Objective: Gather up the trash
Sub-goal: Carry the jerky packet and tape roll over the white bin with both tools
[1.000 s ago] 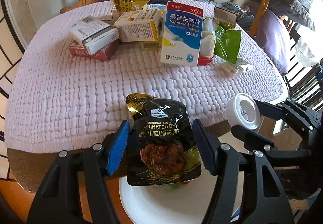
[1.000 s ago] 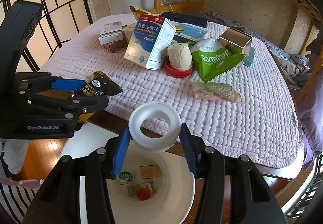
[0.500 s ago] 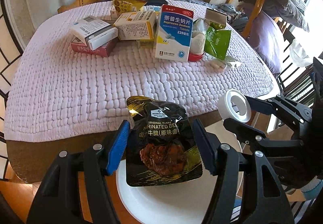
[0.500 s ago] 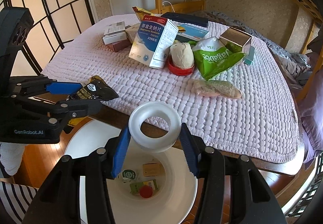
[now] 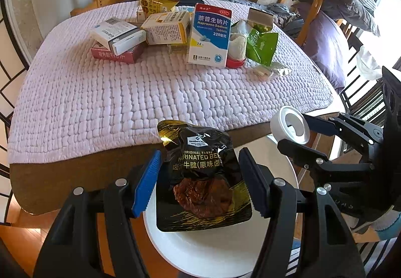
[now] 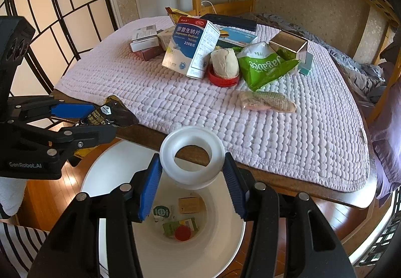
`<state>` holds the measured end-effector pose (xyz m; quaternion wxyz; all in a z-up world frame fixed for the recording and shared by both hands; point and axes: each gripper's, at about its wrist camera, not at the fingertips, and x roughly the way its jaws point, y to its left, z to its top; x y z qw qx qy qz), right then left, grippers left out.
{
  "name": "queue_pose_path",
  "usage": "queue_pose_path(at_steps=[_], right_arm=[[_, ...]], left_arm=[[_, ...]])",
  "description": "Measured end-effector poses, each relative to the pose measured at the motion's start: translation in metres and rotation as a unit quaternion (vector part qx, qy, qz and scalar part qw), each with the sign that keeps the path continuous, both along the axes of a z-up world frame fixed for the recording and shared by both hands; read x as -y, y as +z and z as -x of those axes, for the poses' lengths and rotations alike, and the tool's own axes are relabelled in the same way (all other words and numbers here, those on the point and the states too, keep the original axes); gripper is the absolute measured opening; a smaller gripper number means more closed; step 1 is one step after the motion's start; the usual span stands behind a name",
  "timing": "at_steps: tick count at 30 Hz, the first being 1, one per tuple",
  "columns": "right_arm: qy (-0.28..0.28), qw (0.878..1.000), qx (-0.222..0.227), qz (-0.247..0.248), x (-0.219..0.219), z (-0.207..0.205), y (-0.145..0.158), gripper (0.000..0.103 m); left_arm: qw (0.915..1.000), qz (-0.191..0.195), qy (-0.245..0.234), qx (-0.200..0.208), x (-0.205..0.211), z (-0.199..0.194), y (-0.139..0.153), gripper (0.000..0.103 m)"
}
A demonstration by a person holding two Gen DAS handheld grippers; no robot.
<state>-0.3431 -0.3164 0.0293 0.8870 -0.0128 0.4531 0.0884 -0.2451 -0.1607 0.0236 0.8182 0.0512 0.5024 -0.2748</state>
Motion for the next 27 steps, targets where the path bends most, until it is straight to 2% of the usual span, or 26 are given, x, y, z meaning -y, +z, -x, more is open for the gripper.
queue_pose_path(at_steps=[27], right_arm=[[-0.005, 0.999, -0.026, -0.023, -0.006, 0.028, -0.007, 0.049]], left_arm=[[0.9994, -0.003, -0.03, -0.019, 0.006, 0.035, -0.006, 0.065]])
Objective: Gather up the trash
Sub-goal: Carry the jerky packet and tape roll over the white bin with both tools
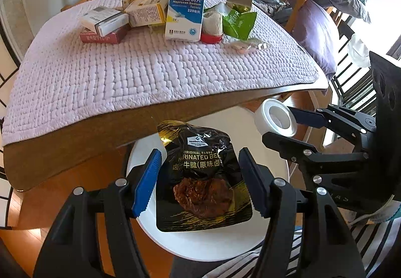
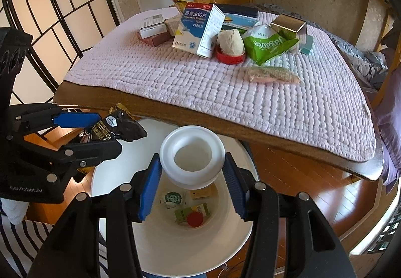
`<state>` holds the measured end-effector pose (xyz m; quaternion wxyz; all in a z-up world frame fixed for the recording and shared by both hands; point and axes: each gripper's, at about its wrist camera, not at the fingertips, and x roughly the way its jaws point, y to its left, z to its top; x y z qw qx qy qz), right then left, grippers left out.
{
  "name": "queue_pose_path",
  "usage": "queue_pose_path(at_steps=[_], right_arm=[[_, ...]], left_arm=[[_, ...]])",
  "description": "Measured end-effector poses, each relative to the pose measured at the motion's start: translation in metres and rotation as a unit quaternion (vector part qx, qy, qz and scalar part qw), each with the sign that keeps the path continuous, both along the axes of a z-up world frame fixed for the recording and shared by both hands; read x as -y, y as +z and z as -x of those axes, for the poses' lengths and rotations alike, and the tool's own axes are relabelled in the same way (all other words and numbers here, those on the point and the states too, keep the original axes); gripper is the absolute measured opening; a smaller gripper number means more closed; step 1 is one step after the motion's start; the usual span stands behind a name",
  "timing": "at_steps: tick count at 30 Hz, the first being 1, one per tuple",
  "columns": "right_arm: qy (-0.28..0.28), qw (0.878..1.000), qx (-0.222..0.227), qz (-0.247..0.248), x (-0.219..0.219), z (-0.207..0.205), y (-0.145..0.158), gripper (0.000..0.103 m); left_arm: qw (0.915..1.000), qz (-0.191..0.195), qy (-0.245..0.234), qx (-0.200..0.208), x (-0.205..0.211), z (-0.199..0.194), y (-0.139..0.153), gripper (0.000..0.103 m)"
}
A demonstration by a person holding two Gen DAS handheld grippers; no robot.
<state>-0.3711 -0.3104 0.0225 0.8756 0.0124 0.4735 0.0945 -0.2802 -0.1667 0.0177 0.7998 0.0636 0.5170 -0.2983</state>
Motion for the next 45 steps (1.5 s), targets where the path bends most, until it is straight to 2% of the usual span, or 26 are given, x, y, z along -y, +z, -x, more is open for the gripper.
queue_pose_path(at_steps=[25, 45], right_arm=[[-0.004, 1.0, -0.03, 0.002, -0.006, -0.003, -0.025, 0.049], [-0.003, 0.999, -0.05, 0.007, -0.01, -0.012, -0.045, 0.049]], left_arm=[[0.9993, -0.022, -0.002, -0.031, -0.003, 0.002, -0.034, 0.065], [0.998, -0.042, -0.009, -0.046, 0.011, -0.006, -0.055, 0.065]])
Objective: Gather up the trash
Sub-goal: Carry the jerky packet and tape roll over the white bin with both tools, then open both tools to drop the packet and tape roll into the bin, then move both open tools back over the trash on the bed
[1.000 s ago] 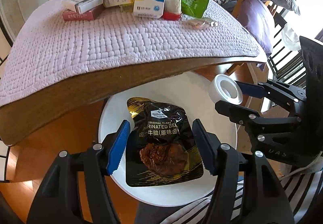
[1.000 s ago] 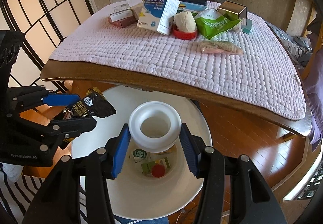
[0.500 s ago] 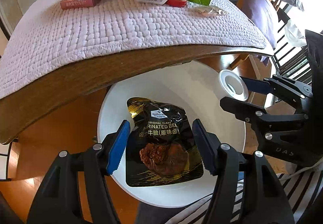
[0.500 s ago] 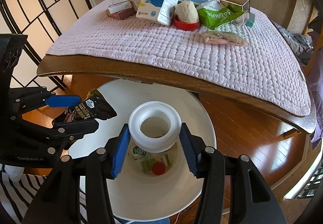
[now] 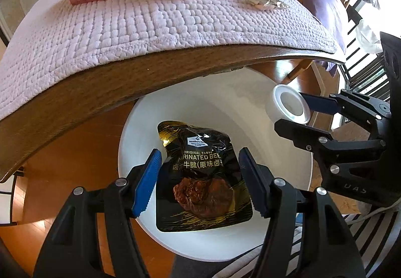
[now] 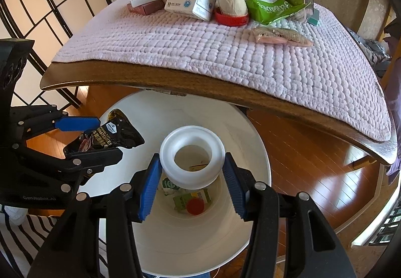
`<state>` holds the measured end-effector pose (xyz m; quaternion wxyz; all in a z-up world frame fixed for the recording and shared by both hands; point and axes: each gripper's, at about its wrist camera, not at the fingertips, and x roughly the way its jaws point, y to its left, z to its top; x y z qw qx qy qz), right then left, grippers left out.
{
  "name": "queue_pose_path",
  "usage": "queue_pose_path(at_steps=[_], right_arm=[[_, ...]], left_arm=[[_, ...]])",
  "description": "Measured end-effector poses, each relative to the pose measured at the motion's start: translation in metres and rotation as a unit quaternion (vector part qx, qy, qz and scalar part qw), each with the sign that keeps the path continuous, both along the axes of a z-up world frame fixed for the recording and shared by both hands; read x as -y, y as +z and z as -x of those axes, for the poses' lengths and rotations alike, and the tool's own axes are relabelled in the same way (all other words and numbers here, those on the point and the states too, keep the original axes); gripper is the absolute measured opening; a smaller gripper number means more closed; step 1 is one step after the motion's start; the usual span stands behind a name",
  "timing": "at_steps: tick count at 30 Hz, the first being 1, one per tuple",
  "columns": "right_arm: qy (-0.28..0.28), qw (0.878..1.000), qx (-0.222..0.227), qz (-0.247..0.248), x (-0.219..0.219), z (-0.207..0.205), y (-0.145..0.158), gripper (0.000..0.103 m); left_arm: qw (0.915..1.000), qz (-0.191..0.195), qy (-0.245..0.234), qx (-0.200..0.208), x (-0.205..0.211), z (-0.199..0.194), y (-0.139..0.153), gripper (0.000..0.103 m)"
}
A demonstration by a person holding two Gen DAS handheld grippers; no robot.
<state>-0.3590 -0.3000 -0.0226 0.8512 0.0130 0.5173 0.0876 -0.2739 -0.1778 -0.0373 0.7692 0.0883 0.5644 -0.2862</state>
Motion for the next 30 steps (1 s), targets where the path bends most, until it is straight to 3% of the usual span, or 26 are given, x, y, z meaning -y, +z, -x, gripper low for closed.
queue_pose_path(at_steps=[17, 21, 30], right_arm=[[-0.003, 1.0, -0.005, 0.001, 0.0, -0.007, -0.013, 0.05], [-0.008, 1.0, -0.004, 0.004, 0.001, -0.007, -0.012, 0.06], [-0.012, 1.0, 0.001, 0.006, 0.008, -0.007, -0.004, 0.06]], left_arm=[[0.9998, -0.017, -0.001, -0.013, 0.011, -0.005, -0.021, 0.065], [0.9998, -0.013, -0.002, -0.014, 0.011, -0.007, -0.023, 0.078], [0.9998, -0.011, 0.014, -0.001, 0.002, -0.017, -0.012, 0.079]])
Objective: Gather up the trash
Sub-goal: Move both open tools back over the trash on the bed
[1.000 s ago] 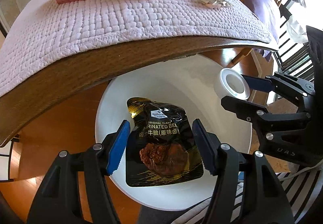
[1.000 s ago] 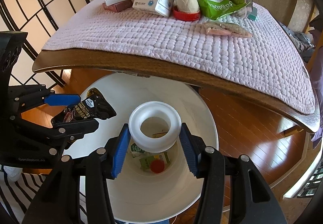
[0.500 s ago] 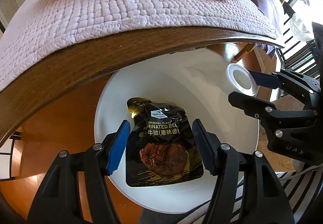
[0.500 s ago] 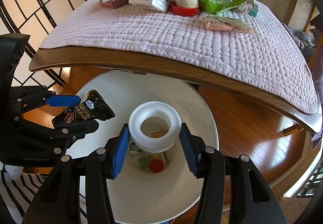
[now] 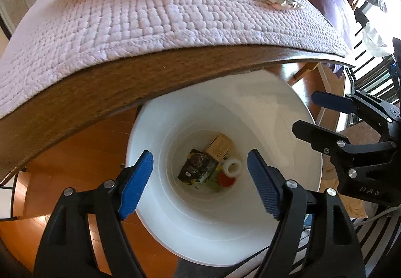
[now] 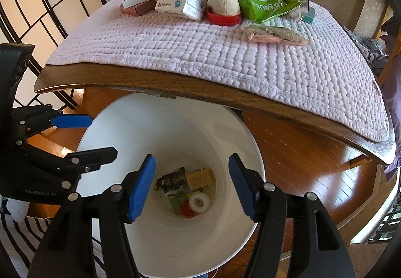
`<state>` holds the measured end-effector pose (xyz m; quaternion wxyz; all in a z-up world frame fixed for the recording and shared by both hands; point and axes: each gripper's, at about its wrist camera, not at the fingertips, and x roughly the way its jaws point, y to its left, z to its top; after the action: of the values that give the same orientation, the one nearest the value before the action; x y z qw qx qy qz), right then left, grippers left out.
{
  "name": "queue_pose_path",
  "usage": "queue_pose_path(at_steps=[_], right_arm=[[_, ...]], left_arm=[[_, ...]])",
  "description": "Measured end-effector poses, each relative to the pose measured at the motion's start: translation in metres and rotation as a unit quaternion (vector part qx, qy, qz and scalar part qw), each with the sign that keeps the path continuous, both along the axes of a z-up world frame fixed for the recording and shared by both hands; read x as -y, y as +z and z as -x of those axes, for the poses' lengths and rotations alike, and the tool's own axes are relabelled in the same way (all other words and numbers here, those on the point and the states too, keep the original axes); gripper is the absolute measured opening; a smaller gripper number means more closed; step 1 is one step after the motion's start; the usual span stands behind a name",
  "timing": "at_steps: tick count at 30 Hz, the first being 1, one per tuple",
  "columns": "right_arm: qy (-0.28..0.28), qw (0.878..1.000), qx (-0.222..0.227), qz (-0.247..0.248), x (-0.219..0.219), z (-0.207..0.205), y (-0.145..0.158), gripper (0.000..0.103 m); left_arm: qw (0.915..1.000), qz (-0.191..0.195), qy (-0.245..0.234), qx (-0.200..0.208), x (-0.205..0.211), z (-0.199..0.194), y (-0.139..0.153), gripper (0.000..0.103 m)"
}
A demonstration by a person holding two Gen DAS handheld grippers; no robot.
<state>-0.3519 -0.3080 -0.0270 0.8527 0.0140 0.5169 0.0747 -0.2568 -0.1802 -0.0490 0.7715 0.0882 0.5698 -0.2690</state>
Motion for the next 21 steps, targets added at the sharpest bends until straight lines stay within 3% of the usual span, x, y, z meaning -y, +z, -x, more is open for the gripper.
queue_pose_path(at_steps=[21], right_arm=[[-0.053, 0.995, 0.075, 0.031, 0.037, -0.011, 0.054, 0.062]], left_arm=[[0.9956, 0.052, 0.031, 0.072, -0.004, -0.016, 0.067, 0.079]])
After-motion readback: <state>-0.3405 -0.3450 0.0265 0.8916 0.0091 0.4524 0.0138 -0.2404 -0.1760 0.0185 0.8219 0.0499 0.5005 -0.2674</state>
